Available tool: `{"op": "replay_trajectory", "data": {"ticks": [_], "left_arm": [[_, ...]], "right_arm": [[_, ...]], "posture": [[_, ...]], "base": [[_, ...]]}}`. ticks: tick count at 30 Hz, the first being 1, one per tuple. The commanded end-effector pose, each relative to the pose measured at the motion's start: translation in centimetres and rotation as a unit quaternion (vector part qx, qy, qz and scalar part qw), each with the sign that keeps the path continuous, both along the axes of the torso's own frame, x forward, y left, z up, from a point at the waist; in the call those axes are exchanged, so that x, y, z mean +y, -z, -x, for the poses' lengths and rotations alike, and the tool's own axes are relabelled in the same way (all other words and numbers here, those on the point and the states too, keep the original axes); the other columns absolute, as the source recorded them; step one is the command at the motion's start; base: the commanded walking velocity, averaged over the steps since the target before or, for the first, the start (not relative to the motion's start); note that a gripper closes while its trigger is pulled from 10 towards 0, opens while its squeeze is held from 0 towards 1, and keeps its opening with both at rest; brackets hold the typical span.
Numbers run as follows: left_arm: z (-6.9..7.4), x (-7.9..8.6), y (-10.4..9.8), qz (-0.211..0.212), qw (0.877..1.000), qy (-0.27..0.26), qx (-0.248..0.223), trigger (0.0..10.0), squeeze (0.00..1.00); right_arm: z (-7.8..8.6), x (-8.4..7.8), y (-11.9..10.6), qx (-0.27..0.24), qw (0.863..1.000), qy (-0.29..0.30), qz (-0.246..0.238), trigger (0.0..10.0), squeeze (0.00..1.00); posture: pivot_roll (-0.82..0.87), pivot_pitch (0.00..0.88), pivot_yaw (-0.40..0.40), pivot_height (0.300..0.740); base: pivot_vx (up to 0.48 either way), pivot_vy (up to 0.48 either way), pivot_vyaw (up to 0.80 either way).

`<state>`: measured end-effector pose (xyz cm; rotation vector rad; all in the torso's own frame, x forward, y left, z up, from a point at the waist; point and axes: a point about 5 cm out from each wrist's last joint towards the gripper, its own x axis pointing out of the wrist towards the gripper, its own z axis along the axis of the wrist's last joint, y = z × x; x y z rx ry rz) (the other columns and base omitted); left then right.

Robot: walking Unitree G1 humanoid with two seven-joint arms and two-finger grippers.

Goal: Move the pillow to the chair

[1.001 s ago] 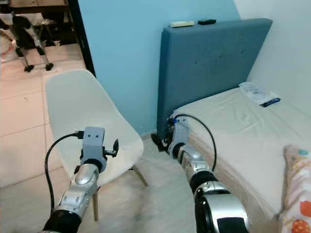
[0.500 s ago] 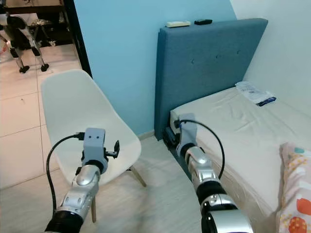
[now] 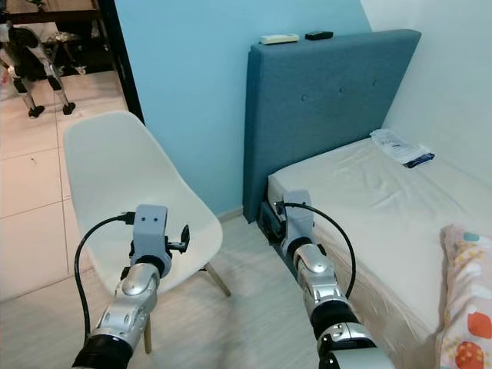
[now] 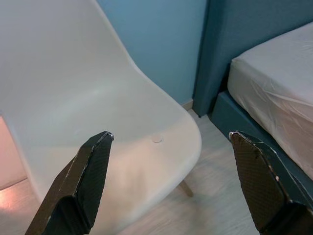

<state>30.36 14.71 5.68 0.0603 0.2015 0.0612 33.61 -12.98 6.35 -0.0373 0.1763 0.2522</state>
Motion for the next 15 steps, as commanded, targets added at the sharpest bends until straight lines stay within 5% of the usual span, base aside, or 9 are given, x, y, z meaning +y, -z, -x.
{"op": "replay_trajectory", "data": {"ticks": [1, 9, 15], "left_arm": [[0.2, -0.1, 0.32, 0.002, 1.0, -0.001, 0.004, 10.0, 0.0], [0.13, -0.29, 0.36, 0.003, 1.0, 0.005, 0.006, 10.0, 0.0], [0.03, -0.41, 0.32, 0.0, 1.0, 0.011, 0.006, 10.0, 0.0]], "right_arm": [[0.06, 0.2, 0.48, 0.022, 1.0, 0.005, 0.006, 10.0, 0.0], [-0.06, 0.12, 0.47, 0.025, 0.999, 0.016, 0.022, 10.0, 0.0], [-0.03, -0.13, 0.5, 0.028, 0.999, 0.026, 0.011, 10.0, 0.0]], "posture": [[0.0, 0.0, -0.098, 0.74], [-0.01, 0.0, -0.092, 0.74], [0.0, 0.0, -0.091, 0.74]], "base": [[0.0, 0.0, -0.8], [0.0, 0.0, -0.2], [0.0, 0.0, -0.8]]}}
